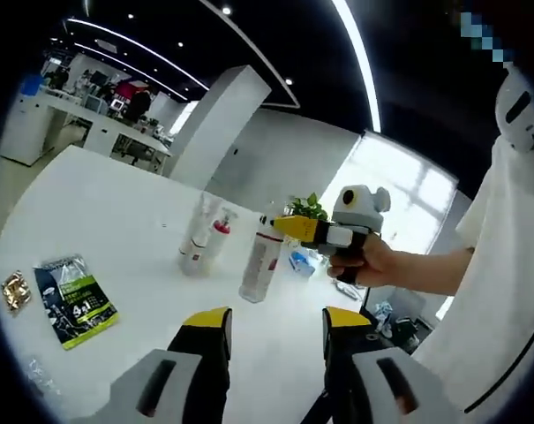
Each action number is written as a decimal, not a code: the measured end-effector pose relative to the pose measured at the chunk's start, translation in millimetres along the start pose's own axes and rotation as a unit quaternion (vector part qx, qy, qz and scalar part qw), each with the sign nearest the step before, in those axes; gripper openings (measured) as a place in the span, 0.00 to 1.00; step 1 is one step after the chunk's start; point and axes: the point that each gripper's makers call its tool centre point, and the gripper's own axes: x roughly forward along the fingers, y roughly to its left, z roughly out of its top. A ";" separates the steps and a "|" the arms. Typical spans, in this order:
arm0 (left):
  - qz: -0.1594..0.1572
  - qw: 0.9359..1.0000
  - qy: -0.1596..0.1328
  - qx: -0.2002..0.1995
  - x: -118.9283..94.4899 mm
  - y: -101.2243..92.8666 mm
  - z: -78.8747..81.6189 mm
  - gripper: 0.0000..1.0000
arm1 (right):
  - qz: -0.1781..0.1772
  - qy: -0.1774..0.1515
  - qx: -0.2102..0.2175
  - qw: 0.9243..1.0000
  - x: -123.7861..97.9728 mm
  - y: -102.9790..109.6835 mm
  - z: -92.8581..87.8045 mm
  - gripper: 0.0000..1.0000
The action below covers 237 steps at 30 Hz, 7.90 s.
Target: Arrange the skincare products in the storage area until every visible bottle or jar stands upright without overlapping.
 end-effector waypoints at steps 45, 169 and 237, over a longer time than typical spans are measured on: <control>0.218 0.969 -0.082 -0.085 -27.7 -9.7 14.7 0.33 | -0.030 -0.042 -0.105 0.993 25.2 -143.4 -81.4 0.19; 0.260 0.957 -0.092 -0.086 -42.2 -27.8 -14.5 0.31 | -0.169 0.104 0.010 0.980 6.9 -199.3 -130.2 0.40; 0.278 0.943 -0.089 -0.157 -71.9 94.5 -19.4 0.42 | -0.195 0.155 0.097 0.964 -25.4 -119.5 -150.7 0.40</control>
